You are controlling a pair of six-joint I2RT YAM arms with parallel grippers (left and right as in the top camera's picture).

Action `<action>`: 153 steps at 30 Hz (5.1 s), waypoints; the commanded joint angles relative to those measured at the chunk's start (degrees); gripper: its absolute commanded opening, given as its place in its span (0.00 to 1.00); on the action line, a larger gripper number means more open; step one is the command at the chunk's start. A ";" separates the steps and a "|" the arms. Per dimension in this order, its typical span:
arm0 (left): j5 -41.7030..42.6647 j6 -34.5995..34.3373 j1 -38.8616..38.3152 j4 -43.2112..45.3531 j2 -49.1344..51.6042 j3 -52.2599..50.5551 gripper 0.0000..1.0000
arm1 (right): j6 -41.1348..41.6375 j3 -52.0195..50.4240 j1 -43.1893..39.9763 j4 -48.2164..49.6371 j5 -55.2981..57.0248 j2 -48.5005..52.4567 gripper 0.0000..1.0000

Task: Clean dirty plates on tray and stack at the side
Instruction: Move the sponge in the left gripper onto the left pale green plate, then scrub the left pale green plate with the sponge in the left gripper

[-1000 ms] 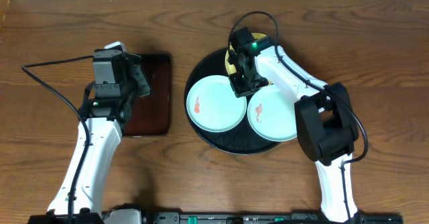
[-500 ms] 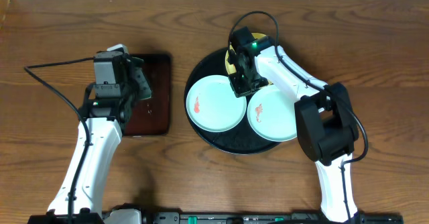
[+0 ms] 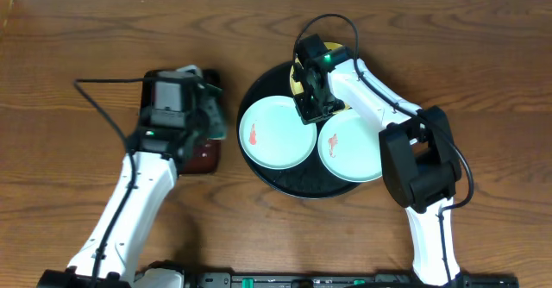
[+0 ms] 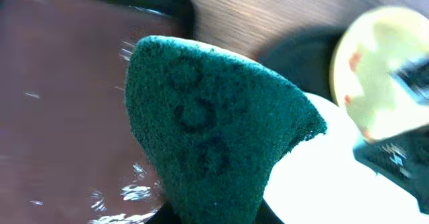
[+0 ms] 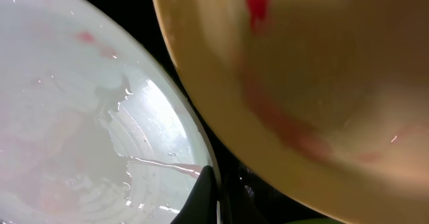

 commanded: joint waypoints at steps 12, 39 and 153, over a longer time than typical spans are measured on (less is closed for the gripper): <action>0.39 -15.04 -11.89 4.35 8.59 0.50 0.07 | 0.07 1.49 0.96 0.70 -3.26 -1.64 0.01; -20.13 -9.46 -18.51 14.69 26.84 0.52 0.07 | 0.04 1.49 0.90 -0.48 -3.23 -1.64 0.01; -1.18 -14.38 -18.62 11.89 19.74 1.31 0.07 | 0.07 1.49 0.85 -1.95 -2.84 -1.64 0.01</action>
